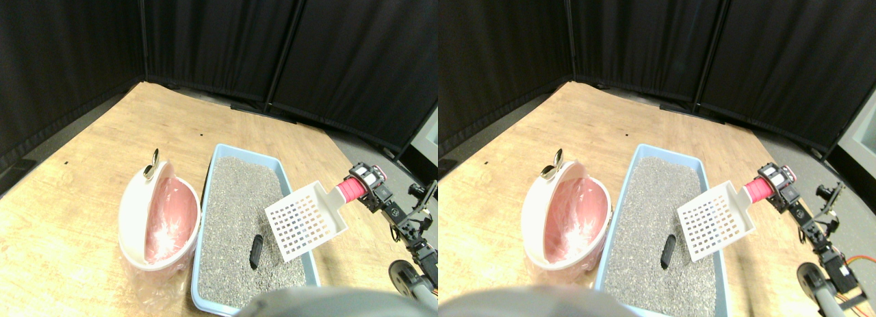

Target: Scoop (unimanual)

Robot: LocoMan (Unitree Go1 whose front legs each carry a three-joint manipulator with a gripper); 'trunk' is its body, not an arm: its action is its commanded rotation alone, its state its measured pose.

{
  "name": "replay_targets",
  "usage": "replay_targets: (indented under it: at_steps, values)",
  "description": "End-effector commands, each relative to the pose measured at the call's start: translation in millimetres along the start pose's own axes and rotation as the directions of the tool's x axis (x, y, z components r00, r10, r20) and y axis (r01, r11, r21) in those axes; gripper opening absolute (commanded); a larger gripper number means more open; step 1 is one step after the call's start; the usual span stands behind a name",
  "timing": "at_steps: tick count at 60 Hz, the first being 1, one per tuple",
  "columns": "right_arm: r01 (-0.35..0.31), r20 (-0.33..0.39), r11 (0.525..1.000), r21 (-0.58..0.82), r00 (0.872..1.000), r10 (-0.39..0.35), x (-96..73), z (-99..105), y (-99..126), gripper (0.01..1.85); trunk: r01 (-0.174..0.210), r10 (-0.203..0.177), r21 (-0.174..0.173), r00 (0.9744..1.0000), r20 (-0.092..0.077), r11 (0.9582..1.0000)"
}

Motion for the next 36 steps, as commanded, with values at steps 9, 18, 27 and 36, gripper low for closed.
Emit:
replay_targets:
  at_steps: [9,18,27,36]
  values:
    - [-0.008,0.035,1.000,-0.004,0.999,0.009,2.6,5,-5,0.06,-0.054,0.052,-0.054,0.9981,-0.032,0.9971]
    - [-0.023,0.016,1.000,-0.010,1.000,0.023,9.6,5,1,0.06,-0.064,0.061,-0.067,0.9975,-0.035,0.9957]
    - [-0.041,0.008,0.998,-0.044,0.999,0.041,18.8,1,1,0.06,-0.066,0.064,-0.071,0.9973,-0.035,0.9953]
    - [-0.019,-0.021,0.995,-0.102,1.000,0.017,23.7,4,3,0.06,-0.064,0.062,-0.072,0.9975,-0.036,0.9953]
